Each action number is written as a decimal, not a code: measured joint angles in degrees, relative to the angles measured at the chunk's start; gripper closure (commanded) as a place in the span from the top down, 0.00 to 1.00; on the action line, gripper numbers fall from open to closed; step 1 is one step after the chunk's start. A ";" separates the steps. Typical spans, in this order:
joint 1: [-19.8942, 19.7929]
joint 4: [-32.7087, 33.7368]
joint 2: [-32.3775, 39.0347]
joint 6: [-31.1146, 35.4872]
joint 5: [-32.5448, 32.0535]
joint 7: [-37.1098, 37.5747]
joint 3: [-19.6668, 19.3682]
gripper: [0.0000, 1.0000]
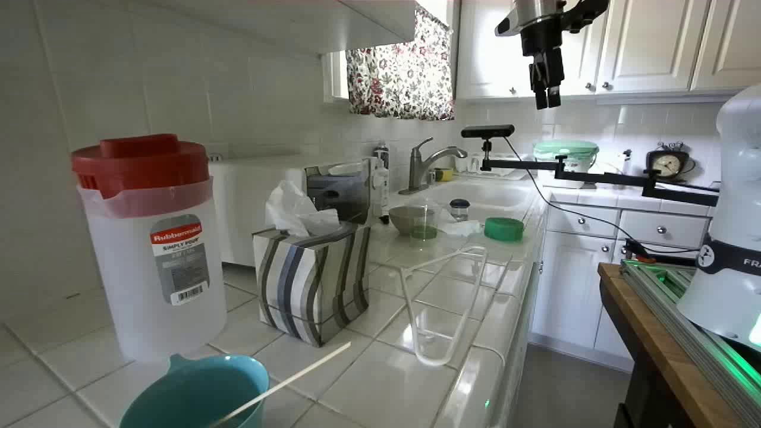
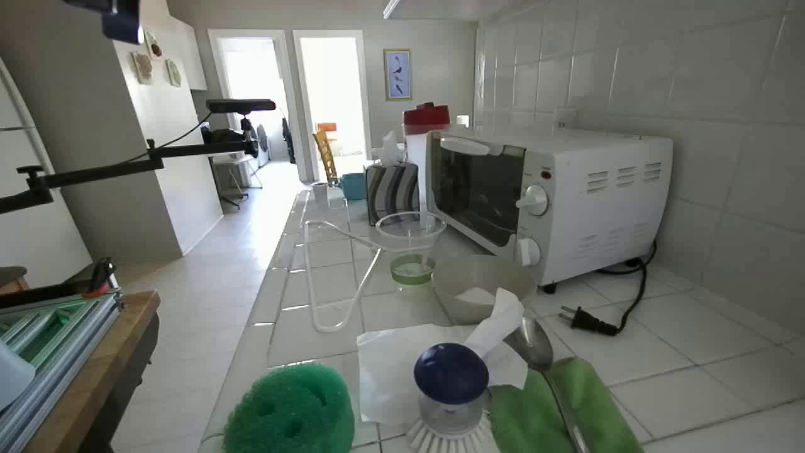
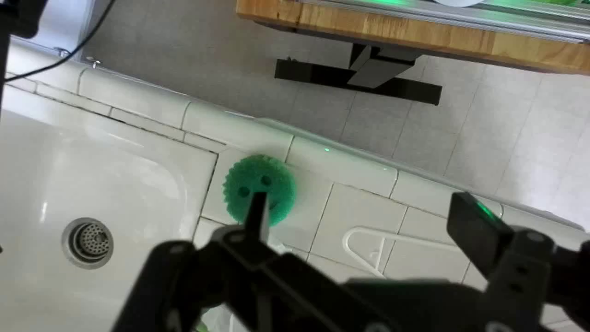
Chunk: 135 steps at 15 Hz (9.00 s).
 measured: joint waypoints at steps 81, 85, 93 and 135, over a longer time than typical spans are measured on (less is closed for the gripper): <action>-11.12 19.94 38.86 35.25 24.22 -36.05 -8.55 1.00; -11.53 19.93 38.82 35.33 24.30 -36.40 -8.13 1.00; -11.91 19.52 39.21 40.51 24.21 -45.95 -4.75 1.00; -16.93 22.79 49.71 40.54 29.56 -78.84 0.29 1.00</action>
